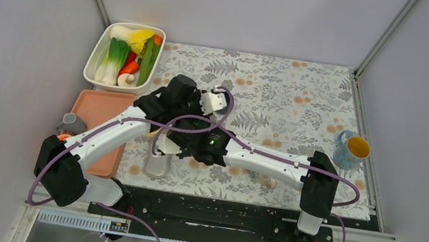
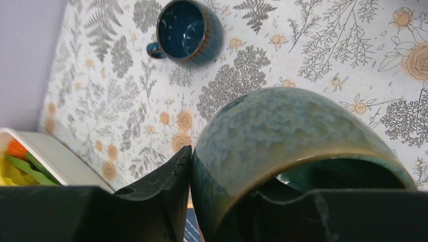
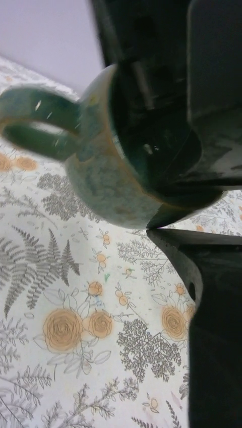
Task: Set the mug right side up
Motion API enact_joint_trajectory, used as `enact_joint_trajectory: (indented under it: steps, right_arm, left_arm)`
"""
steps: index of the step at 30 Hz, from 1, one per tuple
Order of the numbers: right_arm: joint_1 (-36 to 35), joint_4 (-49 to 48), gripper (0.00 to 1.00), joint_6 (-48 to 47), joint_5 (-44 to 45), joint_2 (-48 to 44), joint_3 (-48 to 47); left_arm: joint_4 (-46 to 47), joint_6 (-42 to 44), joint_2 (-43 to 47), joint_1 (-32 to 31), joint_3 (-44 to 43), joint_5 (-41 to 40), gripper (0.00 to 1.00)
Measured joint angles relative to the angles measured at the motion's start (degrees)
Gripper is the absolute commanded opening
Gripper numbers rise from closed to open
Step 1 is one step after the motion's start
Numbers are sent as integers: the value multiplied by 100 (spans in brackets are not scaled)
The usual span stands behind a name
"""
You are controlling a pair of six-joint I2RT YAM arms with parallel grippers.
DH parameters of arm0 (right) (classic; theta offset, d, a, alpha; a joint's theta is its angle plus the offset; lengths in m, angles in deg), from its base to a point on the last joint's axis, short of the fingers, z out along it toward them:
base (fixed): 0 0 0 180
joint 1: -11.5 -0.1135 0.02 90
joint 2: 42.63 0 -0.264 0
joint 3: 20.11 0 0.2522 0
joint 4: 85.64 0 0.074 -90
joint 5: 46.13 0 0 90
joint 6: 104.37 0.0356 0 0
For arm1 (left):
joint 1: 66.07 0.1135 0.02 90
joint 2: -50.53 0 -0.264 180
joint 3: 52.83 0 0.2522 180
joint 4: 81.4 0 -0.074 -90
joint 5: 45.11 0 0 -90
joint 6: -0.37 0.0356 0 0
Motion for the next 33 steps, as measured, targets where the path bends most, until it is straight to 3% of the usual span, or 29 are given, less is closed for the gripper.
enact_joint_trajectory:
  steps: [2,5,11,18,21,22,30,33]
  right_arm:
    - [-33,-98,59,52,302,-4,9]
    - [-44,-422,67,81,695,-66,92]
    - [-35,-835,67,57,1117,-164,507]
    - [37,-1207,68,144,942,-319,914]
    - [48,-1362,68,238,754,-599,1189]
    - [50,-1373,68,275,713,-691,1257]
    - [214,-1480,68,949,223,-1545,1847]
    - [348,-1502,68,1235,122,-1683,2052]
  left_arm:
    - [50,-140,-55,256,2,247,0]
    - [35,-310,-175,750,7,522,0]
    - [232,-352,-407,1204,227,892,0]
    - [452,-450,-1123,1624,221,1340,2]
    - [409,-568,-1314,1810,122,1534,33]
    - [398,-654,-1394,1880,-9,1613,38]
    - [778,-1318,-2098,2559,-973,2006,69]
    - [721,-1311,-2452,2509,-1152,1974,72]
